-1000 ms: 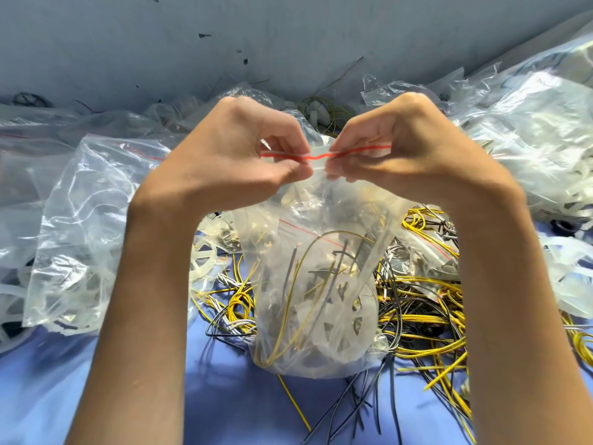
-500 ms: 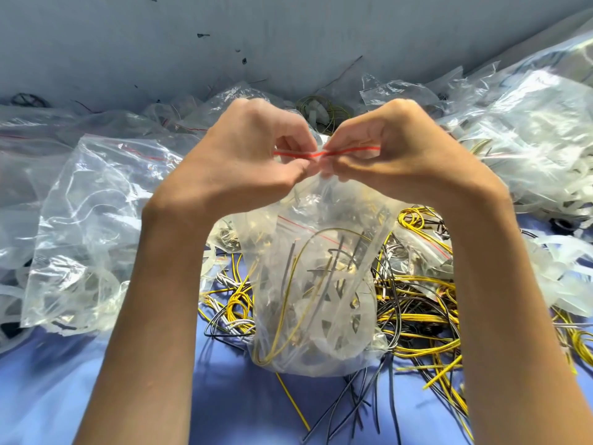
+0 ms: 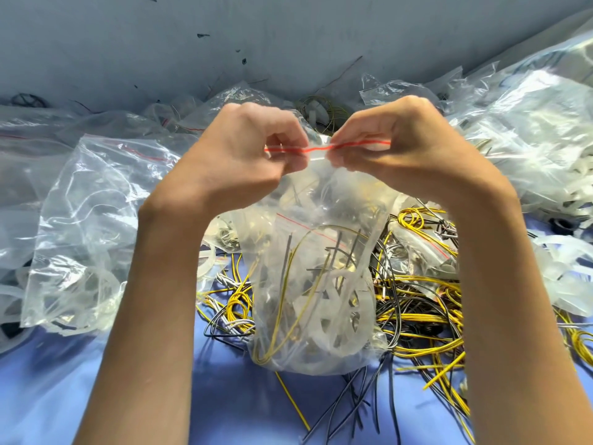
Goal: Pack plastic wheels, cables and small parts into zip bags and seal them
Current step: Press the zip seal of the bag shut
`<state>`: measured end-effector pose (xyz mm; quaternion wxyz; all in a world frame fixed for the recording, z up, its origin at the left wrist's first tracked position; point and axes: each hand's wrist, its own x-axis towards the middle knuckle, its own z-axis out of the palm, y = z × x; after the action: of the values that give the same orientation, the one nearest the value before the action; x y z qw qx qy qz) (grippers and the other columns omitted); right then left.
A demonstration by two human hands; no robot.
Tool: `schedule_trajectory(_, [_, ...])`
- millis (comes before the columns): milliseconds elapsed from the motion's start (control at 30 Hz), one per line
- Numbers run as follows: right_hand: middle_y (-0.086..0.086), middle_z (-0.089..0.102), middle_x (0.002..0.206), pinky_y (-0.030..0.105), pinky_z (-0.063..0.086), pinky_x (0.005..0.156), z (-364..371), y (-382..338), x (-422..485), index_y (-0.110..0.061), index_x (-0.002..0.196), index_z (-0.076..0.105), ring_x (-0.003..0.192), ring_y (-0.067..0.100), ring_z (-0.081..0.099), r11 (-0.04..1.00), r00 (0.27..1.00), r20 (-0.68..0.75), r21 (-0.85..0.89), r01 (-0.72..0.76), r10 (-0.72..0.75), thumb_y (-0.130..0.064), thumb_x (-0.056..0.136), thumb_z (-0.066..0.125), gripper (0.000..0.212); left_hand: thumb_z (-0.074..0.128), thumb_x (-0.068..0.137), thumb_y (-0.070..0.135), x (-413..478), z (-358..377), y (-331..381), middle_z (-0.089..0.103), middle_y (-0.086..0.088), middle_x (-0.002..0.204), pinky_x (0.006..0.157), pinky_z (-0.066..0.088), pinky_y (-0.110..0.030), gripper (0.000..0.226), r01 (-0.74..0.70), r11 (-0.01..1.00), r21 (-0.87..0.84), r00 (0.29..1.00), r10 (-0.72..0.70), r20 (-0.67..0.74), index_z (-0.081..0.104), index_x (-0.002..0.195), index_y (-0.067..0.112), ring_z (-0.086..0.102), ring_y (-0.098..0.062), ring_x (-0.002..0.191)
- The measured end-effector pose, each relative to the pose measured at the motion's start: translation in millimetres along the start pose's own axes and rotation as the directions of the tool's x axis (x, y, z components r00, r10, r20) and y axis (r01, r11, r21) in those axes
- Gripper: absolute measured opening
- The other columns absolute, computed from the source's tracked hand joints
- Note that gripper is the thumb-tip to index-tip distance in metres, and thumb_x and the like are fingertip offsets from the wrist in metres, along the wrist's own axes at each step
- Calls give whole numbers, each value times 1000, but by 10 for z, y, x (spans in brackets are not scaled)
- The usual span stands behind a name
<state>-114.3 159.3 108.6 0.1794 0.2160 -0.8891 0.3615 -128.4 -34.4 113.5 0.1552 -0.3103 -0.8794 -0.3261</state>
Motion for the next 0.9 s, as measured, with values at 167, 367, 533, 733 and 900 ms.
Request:
schedule_trajectory(167, [-17,61,70,7,39,64,7,-37,14,-18,86,74,66,-6,55,994,999,-31,-105,26,-30,-20,84,70,5,72,79,5,18,31,-18,61,14,71,61,41,-11,23,1,999,32,998,0,-55,65,78,27,55,0,63])
schedule_trajectory(367, [-16,53,63,8,33,57,24,-56,38,-16,81,74,57,-5,46,993,994,-104,-113,21,-33,-13,79,73,4,74,75,2,14,32,-2,59,18,68,60,41,-10,27,-12,1000,14,996,13,-91,65,77,27,53,7,58])
schedule_trajectory(533, [-10,60,64,8,37,57,47,-34,47,-21,81,75,59,1,48,998,990,-138,-62,-14,5,-20,77,76,4,76,77,8,1,-22,-44,61,13,65,56,37,-4,18,45,998,-35,998,-46,-43,67,78,24,52,9,54])
schedule_trajectory(733, [-3,66,70,12,40,57,-58,67,7,-24,85,73,66,5,57,990,994,-99,-126,-65,53,-24,83,70,4,74,78,5,-26,-92,-133,60,15,68,59,37,-1,16,105,994,9,993,-105,-48,68,80,20,53,13,56])
schedule_trajectory(900, [-11,57,64,8,35,53,-55,98,19,-22,86,75,56,2,48,987,985,-165,-142,-78,54,-20,81,72,6,73,80,3,-29,-87,-157,59,15,68,58,36,0,21,109,994,23,993,-108,-45,67,84,23,52,15,55])
